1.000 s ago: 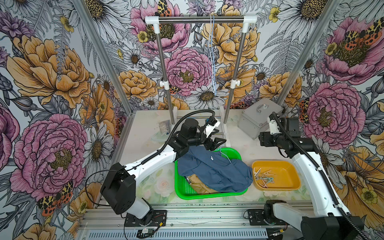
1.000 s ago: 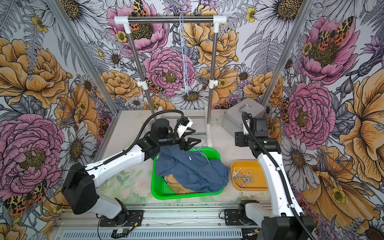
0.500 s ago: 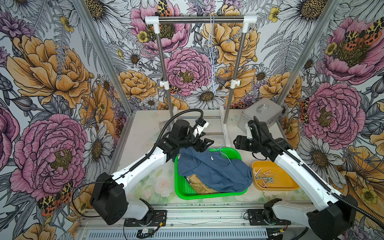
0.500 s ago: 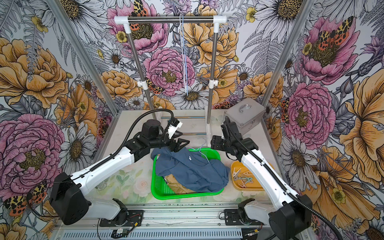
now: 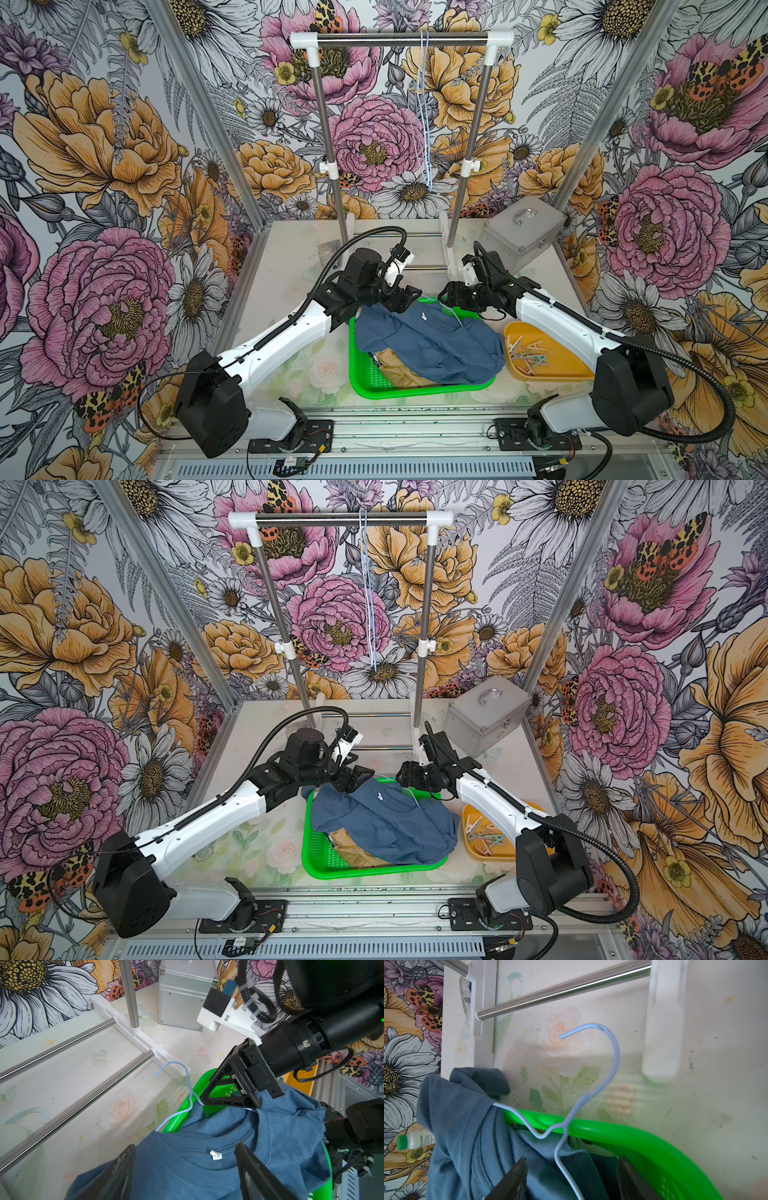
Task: Remove the clothespins securing t-shirts to the hanger
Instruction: Pick up the hanger from the basket.
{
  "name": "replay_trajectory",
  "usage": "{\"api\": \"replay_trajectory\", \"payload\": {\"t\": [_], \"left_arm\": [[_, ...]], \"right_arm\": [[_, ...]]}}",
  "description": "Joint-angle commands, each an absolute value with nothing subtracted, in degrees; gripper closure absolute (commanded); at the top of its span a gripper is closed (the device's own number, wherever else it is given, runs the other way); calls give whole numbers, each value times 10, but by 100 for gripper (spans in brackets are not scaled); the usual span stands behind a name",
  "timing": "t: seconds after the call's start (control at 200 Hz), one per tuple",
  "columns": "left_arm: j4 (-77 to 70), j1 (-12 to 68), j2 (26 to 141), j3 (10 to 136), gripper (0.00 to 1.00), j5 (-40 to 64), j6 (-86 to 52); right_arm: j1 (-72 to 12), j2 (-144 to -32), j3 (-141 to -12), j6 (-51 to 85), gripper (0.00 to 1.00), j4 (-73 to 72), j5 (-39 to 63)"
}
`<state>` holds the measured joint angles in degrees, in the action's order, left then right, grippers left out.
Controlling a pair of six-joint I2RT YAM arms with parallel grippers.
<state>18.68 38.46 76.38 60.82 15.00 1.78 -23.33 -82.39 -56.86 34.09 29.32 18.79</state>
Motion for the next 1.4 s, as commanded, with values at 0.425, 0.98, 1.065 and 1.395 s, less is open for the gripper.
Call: {"api": "replay_trajectory", "payload": {"t": [0.425, 0.98, 1.065, 1.395], "left_arm": [[225, 384, 744, 609, 23, 105, 14], [225, 359, 712, 587, 22, 109, 23], [225, 356, 708, 583, 22, 110, 23], [228, 332, 683, 567, 22, 113, 9]], "right_arm": [[-232, -871, -543, 378, 35, 176, 308], [-234, -803, -462, 430, 43, -38, 355], [-234, -807, -466, 429, 44, -44, 356], [-235, -826, -481, 435, 67, -84, 380]]}}
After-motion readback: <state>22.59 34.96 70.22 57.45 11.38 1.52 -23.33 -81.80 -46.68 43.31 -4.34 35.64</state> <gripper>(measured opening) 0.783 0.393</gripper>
